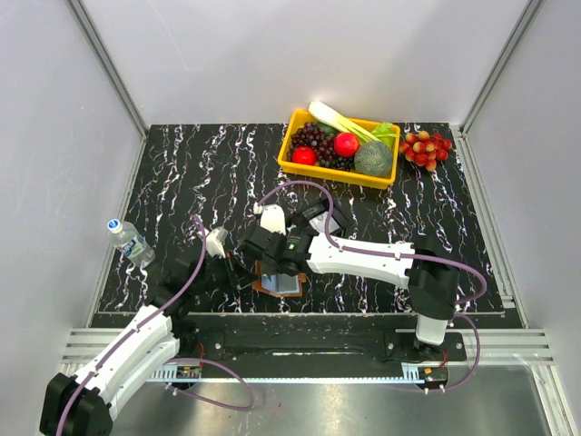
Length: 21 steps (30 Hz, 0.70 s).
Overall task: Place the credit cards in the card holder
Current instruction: Insert the credit card into the card holder.
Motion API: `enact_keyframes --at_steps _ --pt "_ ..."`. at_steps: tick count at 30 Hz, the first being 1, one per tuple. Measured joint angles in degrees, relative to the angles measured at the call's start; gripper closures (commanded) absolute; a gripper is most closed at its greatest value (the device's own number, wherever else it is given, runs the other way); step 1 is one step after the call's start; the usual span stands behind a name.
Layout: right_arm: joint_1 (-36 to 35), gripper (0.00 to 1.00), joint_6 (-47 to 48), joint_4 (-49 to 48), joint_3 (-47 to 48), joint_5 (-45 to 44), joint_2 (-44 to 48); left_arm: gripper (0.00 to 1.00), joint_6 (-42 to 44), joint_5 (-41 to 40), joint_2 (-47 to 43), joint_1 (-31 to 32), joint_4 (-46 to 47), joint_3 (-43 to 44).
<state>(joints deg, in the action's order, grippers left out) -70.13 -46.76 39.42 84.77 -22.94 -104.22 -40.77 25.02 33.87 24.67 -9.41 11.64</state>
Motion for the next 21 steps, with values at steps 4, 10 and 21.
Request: enact_keyframes --at_steps 4,10,21 --pt "0.0 1.0 0.46 0.24 0.13 -0.15 0.0 1.0 -0.04 -0.9 0.48 0.0 -0.37 0.0" --pt "0.0 1.0 0.9 -0.85 -0.04 -0.15 1.18 1.0 -1.33 -4.39 4.13 0.0 -1.18 -0.09" --pt "6.1 1.0 0.02 -11.13 -15.8 7.54 11.04 1.0 -2.38 -8.7 7.13 0.0 -1.05 -1.44"
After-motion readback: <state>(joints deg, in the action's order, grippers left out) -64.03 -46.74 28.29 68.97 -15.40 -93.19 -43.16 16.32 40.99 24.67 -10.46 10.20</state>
